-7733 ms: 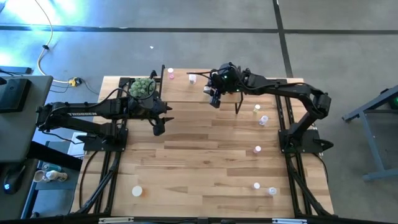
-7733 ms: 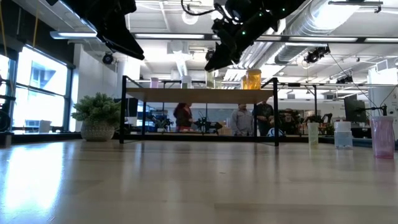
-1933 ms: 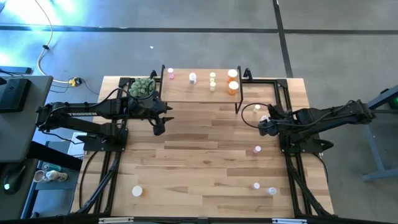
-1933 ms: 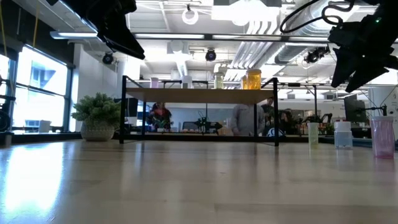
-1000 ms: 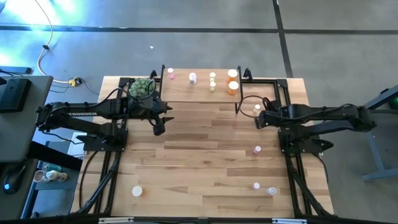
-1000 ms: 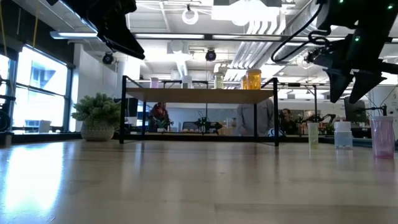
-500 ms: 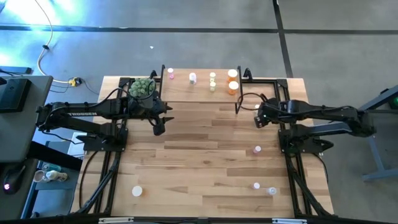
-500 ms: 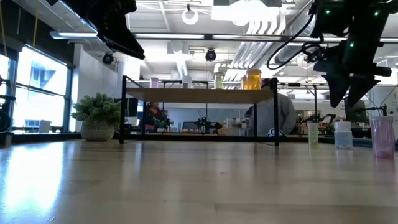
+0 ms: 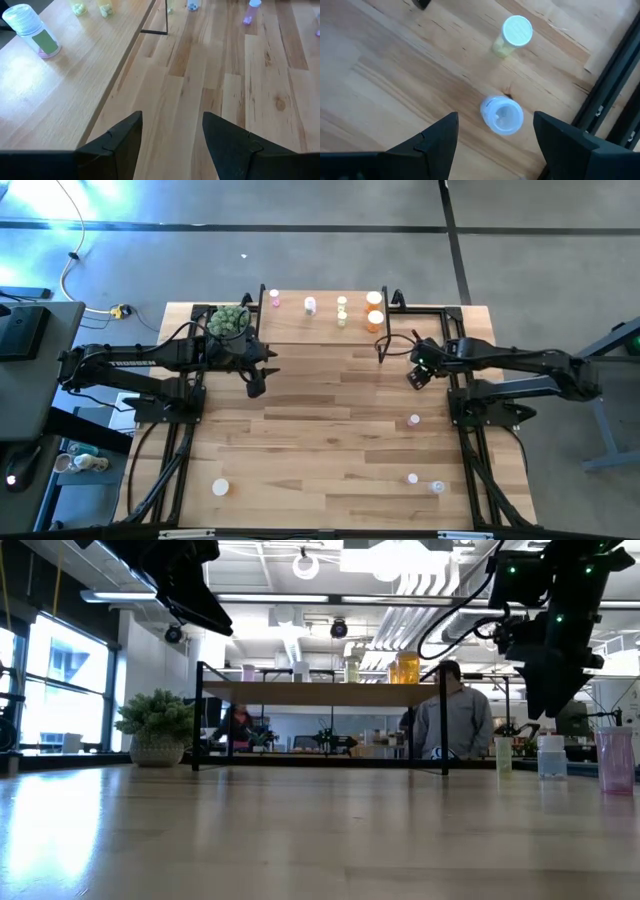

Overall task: Pick and place medicine bottles onto shelf by color
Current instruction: Put the top transparent pill bottle on the shelf aligned with the other transparent pill bottle

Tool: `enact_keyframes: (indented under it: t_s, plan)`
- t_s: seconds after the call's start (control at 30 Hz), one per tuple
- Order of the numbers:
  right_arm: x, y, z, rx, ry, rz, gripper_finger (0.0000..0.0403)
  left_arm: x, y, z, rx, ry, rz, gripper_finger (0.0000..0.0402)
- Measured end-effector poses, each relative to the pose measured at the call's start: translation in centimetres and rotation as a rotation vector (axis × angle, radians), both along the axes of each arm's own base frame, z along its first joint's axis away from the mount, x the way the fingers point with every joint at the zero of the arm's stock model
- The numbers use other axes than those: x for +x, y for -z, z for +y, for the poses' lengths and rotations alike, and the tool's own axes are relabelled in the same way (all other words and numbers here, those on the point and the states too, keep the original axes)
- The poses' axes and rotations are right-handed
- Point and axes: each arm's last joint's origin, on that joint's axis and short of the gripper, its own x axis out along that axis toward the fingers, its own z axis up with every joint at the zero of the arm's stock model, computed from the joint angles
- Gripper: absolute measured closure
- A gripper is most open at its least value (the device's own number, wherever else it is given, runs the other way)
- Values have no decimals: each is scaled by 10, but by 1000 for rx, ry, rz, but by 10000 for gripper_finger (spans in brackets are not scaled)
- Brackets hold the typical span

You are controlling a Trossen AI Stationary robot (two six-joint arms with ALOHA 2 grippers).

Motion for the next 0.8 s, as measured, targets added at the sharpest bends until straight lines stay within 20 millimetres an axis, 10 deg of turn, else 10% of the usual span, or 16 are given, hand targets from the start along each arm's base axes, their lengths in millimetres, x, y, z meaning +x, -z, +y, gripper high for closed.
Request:
enact_keyframes:
  t_s: [0.8]
  plan:
    - [19,29,-10,38,111,182,153,0,0,0,1,-1,0,202]
